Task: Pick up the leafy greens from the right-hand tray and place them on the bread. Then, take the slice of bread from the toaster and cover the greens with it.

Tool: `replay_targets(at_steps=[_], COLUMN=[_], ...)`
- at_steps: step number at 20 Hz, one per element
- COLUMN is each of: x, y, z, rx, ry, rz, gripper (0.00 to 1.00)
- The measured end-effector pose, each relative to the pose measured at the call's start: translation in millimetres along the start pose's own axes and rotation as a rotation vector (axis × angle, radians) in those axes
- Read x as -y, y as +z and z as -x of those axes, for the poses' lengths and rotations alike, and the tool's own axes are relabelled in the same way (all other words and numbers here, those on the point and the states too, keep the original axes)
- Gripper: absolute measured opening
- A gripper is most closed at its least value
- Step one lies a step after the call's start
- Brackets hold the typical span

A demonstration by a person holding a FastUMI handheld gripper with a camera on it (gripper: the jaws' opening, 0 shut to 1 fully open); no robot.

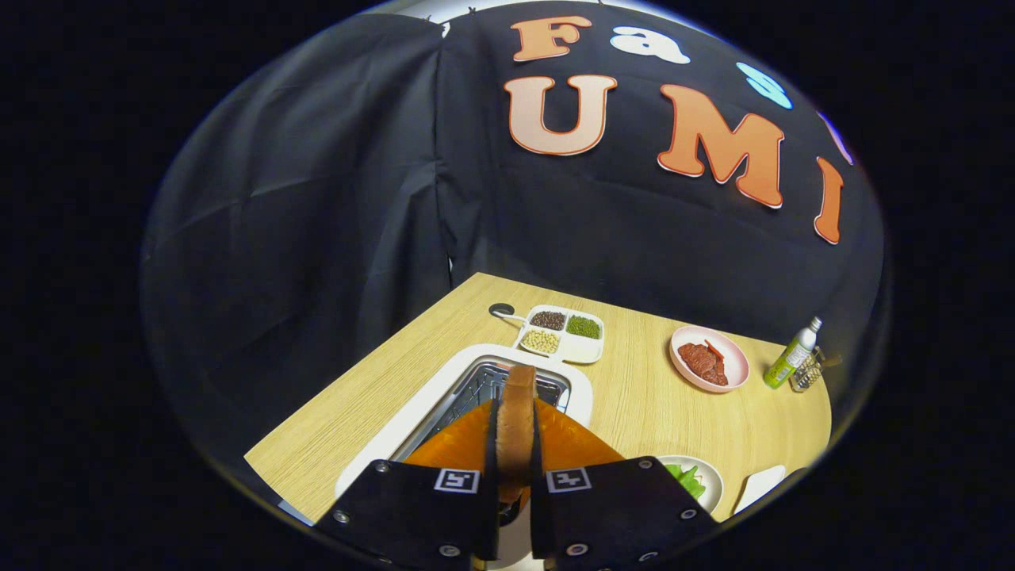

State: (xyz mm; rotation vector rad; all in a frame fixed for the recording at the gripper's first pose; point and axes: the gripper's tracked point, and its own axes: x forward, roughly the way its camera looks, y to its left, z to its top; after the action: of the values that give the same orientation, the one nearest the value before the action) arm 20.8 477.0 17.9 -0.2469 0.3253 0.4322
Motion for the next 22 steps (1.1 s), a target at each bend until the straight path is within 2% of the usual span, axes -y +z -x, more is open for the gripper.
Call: replay_targets(at_steps=[13,17,22], x=[17,26,49], y=[49,58,51], z=[41,57,69], rx=[0.099,0.122,0.126], ry=[0.061,0.079,0.063], rz=[-0.105,-0.123,-0.117], gripper=[0.16,0.16,0.16])
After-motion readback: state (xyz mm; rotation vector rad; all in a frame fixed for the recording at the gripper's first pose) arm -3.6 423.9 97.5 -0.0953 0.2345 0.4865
